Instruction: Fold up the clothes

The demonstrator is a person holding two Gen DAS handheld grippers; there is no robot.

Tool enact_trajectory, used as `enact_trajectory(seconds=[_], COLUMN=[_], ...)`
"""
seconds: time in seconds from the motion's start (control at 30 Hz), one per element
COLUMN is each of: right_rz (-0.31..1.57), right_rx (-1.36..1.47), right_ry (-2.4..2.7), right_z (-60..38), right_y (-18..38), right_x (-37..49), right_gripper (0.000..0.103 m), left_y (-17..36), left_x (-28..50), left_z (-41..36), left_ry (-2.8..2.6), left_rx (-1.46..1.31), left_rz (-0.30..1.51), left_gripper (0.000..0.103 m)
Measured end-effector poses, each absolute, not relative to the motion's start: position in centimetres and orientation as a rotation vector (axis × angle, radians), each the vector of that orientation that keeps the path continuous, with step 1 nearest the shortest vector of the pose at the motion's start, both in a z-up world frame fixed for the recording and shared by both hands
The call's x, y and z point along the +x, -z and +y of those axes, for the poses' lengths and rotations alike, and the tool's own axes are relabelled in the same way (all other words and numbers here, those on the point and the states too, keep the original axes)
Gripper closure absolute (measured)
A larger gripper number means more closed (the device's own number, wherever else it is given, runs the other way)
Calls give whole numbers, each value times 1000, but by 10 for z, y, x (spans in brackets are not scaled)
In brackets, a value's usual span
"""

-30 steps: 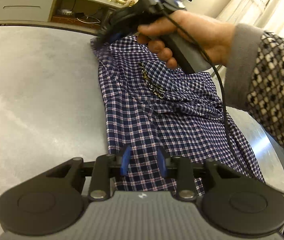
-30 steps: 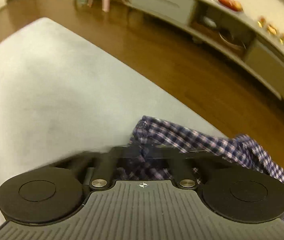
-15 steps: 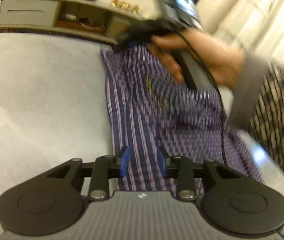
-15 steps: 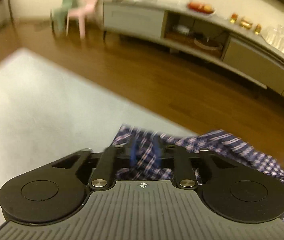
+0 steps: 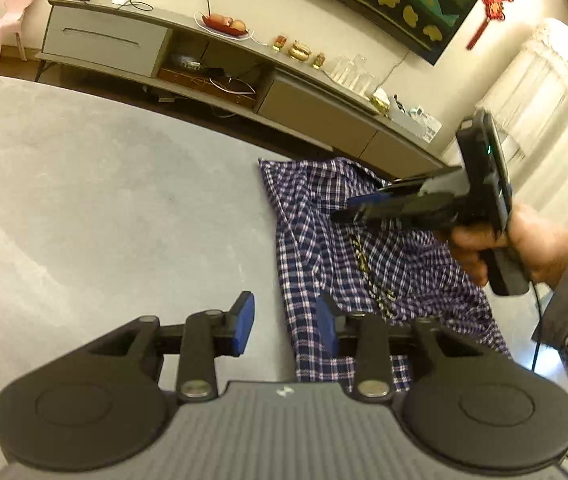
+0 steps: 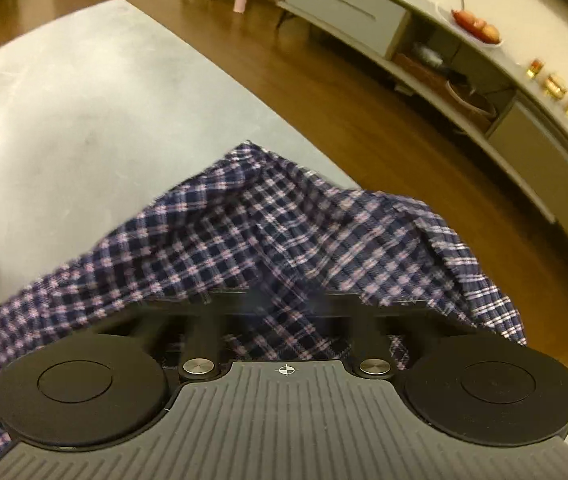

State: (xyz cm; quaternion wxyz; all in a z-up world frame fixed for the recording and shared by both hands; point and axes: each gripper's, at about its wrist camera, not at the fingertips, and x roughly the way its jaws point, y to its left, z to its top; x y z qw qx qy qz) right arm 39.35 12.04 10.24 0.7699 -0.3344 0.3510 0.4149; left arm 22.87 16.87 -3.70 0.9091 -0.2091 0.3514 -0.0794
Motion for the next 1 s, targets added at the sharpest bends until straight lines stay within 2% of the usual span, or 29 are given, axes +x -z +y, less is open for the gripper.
enact_trajectory(seconds=[0.5, 0.77, 0.83, 0.97, 1.0], right_rz=[659, 745, 747, 737, 751], right_rx=[-649, -632, -546, -498, -532], right_ry=[-876, -758, -819, -887, -896], right_z=[98, 87, 83, 98, 105], right_y=[-130, -107, -115, -122, -116], right_x=[386, 397, 401, 406, 406], right_gripper=[103, 103, 103, 75, 61], left_y=[36, 12, 12, 14, 15], left_x=[231, 267, 273, 281, 284], left_z=[160, 157, 158, 160, 161], left_ry=[147, 123, 116, 102, 99], left_rx=[-423, -365, -370, -389, -394], left_rz=[712, 665, 663, 662, 662], left_gripper=[70, 69, 69, 69, 69])
